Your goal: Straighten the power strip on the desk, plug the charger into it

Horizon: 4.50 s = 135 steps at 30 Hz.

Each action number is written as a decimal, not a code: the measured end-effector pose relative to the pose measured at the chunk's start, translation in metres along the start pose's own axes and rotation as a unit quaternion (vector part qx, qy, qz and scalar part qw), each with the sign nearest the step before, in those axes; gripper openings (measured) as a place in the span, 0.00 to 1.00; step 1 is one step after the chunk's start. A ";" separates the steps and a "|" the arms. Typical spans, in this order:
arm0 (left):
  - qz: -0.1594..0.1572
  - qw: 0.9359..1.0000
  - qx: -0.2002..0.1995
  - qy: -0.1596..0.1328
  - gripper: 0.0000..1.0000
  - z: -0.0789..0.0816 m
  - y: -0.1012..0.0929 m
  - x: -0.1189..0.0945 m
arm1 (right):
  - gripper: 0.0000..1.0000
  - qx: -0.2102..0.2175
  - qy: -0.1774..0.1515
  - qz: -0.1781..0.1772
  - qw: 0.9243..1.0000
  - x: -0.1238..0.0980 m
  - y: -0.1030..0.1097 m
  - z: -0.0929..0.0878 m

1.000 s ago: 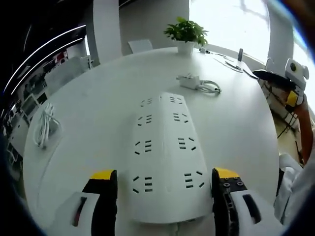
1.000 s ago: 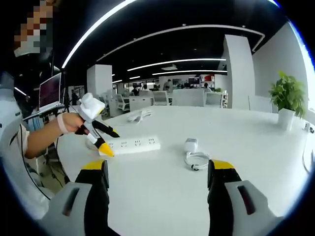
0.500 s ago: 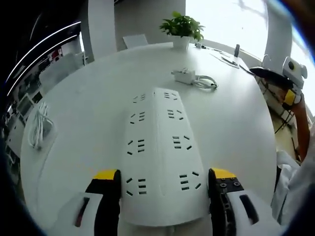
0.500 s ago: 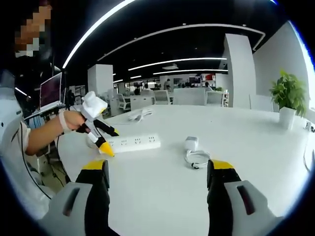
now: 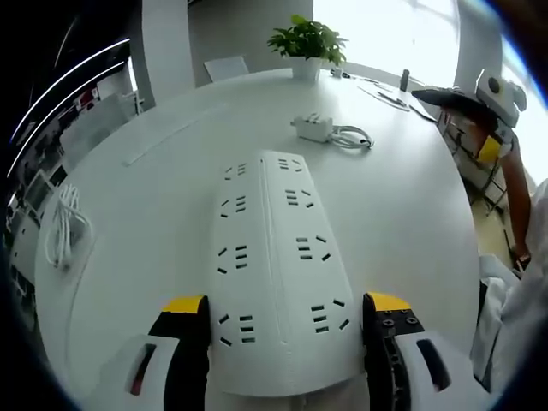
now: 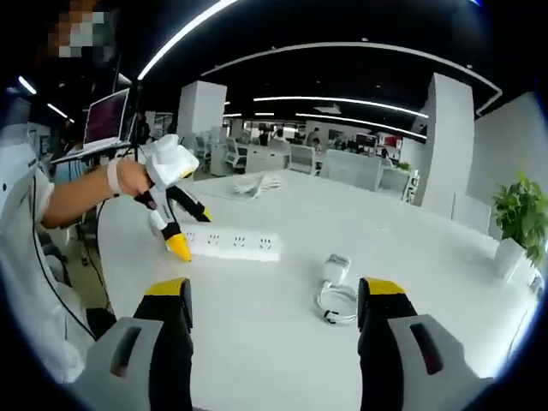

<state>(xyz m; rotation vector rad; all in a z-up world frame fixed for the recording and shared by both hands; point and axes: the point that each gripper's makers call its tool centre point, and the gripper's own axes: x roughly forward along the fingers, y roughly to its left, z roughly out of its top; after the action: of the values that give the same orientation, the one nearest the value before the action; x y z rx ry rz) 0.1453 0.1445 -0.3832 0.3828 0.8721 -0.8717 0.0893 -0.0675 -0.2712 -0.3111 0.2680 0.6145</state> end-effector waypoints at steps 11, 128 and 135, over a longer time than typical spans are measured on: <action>0.001 1.000 0.002 -0.001 0.74 0.000 -0.001 0.000 | 0.80 -0.162 0.041 0.109 0.980 0.040 0.015 0.022; -0.079 0.991 0.107 0.008 0.74 0.009 0.001 0.006 | 0.65 -0.402 0.356 0.398 0.743 0.198 0.052 -0.039; -0.087 0.989 0.117 0.008 0.74 0.010 0.003 0.007 | 0.65 -0.389 0.363 0.388 0.753 0.195 0.050 -0.040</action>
<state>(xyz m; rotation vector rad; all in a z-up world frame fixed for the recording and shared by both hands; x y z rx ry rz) 0.1552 0.1369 -0.3826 0.5229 0.8281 -1.1396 0.2066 0.0588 -0.3834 -1.3074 0.9245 1.4247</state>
